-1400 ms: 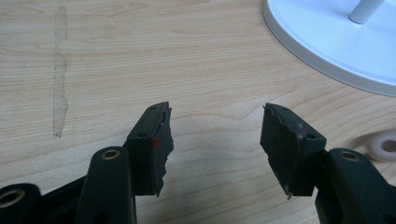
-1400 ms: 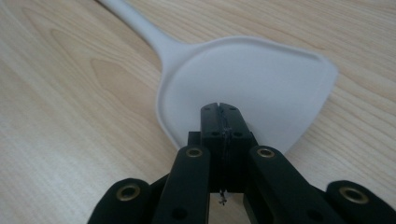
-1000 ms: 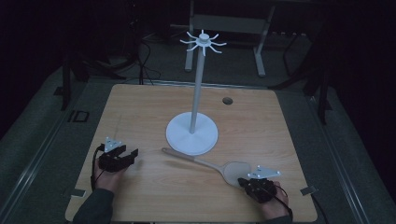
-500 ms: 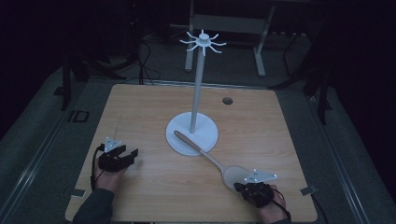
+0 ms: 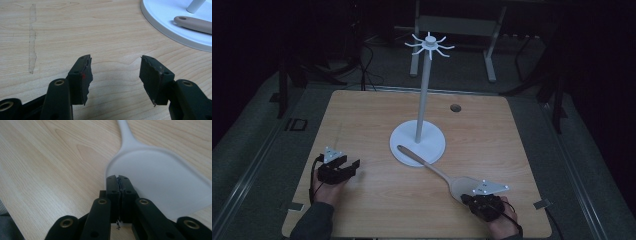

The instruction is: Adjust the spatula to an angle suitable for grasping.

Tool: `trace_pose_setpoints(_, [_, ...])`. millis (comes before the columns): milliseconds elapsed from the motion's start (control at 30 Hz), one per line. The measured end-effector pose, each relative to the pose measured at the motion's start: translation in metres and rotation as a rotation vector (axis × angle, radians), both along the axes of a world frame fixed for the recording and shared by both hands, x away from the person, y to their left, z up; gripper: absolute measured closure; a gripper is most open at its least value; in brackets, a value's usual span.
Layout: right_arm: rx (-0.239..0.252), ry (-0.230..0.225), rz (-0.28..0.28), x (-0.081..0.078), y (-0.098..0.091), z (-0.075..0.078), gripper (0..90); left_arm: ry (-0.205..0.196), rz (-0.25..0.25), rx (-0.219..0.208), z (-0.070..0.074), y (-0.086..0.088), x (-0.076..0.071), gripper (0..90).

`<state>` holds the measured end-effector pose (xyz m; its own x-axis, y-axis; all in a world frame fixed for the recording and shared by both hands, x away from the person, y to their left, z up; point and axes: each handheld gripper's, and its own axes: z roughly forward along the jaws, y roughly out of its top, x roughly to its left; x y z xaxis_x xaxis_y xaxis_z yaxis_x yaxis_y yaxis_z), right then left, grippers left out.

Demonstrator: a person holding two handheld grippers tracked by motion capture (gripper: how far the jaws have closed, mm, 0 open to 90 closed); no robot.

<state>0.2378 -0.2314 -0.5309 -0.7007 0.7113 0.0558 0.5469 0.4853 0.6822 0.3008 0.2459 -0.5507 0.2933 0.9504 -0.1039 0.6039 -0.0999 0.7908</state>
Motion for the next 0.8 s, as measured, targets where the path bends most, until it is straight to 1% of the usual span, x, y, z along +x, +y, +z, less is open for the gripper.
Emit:
trace_pose_setpoints(133, [0.012,-0.029,0.002,0.003,0.002,0.008,84.0,0.000,0.001,0.000,0.000,0.000,0.000,43.3])
trace_pose_setpoints(233, [0.007,-0.057,0.008,0.009,0.006,0.017,80.9,0.001,0.001,0.003,0.000,0.000,0.000,43.3])
trace_pose_setpoints(333, [-0.026,-0.083,0.026,0.018,0.013,0.025,78.4,0.001,0.001,0.002,0.000,0.000,0.000,43.2])
trace_pose_setpoints(433, [-0.081,-0.099,0.053,0.032,0.025,0.031,75.5,0.000,0.000,0.001,0.000,0.000,0.000,43.3])
trace_pose_setpoints(467, [-0.088,-0.103,0.058,0.036,0.027,0.032,74.8,0.000,0.000,-0.001,0.000,0.000,0.000,43.3])
trace_pose_setpoints(600, [-0.115,-0.084,0.085,0.059,0.041,0.033,72.0,-0.001,0.002,-0.004,0.000,0.000,0.000,43.3])
trace_pose_setpoints(633, [-0.132,-0.069,0.090,0.066,0.047,0.032,70.9,-0.002,0.003,-0.005,0.000,0.000,0.000,43.3])
trace_pose_setpoints(700, [-0.151,-0.051,0.101,0.075,0.054,0.028,70.1,-0.003,0.002,-0.005,0.000,0.000,0.000,43.2])
trace_pose_setpoints(767, [-0.171,-0.031,0.122,0.083,0.063,0.022,69.0,-0.003,0.004,-0.007,0.000,0.001,0.000,43.3])
trace_pose_setpoints(800, [-0.177,-0.013,0.133,0.087,0.067,0.018,68.8,-0.003,0.005,-0.007,0.000,0.001,0.000,43.3])
